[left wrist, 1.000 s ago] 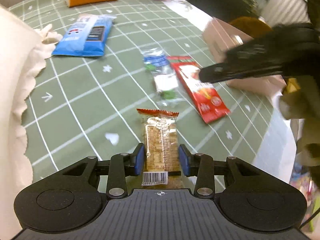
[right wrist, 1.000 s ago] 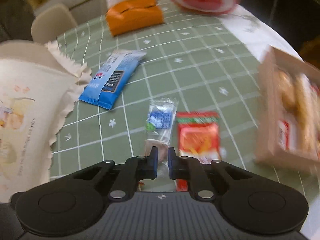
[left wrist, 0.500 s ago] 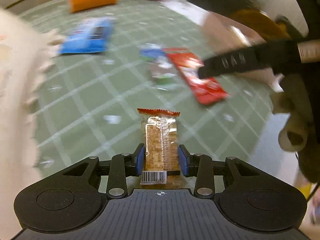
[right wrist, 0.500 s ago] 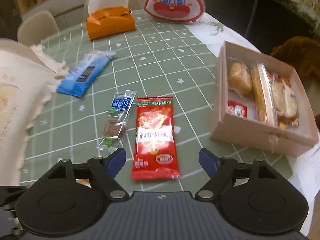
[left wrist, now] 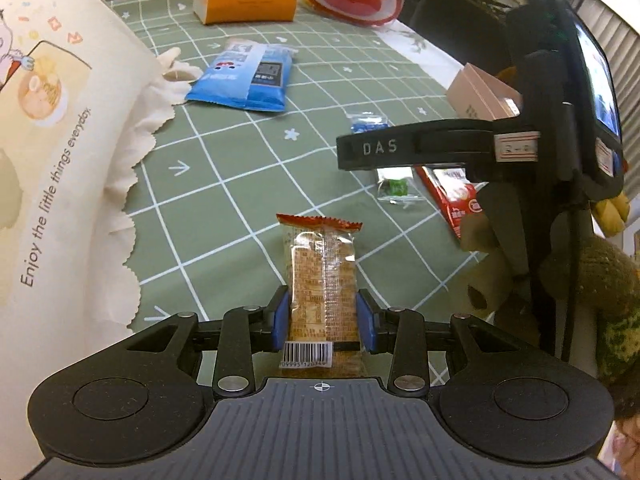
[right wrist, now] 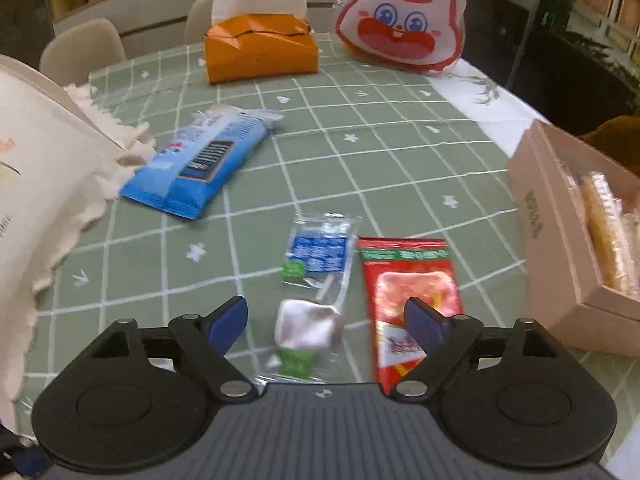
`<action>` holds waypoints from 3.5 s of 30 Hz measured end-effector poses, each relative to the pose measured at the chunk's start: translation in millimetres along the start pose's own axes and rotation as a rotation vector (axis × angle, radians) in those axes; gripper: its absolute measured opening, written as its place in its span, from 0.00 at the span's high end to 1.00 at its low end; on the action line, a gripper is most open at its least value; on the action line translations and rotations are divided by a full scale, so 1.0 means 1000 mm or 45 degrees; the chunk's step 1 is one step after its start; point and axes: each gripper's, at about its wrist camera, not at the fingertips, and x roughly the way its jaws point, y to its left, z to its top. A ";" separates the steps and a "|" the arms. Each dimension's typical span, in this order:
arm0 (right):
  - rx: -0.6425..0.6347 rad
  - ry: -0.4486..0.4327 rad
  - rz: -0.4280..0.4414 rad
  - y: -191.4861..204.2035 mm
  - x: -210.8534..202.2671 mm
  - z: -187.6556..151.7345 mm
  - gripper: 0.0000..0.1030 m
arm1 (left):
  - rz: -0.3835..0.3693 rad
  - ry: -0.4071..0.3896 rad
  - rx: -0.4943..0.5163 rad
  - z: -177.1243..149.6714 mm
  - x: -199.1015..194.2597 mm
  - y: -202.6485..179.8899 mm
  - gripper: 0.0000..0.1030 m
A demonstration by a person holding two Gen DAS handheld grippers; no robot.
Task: Organize snacks
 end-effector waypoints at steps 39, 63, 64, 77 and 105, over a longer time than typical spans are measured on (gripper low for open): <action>-0.006 0.086 0.209 -0.049 -0.094 -0.060 0.65 | 0.040 0.050 0.048 -0.015 -0.002 -0.040 0.62; 0.356 -0.405 -0.166 -0.262 -0.253 -0.029 0.65 | -0.309 -0.400 0.480 0.174 -0.023 -0.267 0.61; 0.367 -0.421 -0.174 -0.267 -0.253 -0.022 0.65 | -0.319 -0.357 0.466 0.190 -0.008 -0.272 0.61; 0.474 -0.305 -0.097 -0.303 -0.174 0.032 0.65 | -0.374 -0.153 0.184 0.223 0.099 -0.203 0.60; 0.313 0.073 0.115 -0.204 -0.076 -0.036 0.18 | 0.367 -0.266 -0.278 0.199 0.107 0.064 0.60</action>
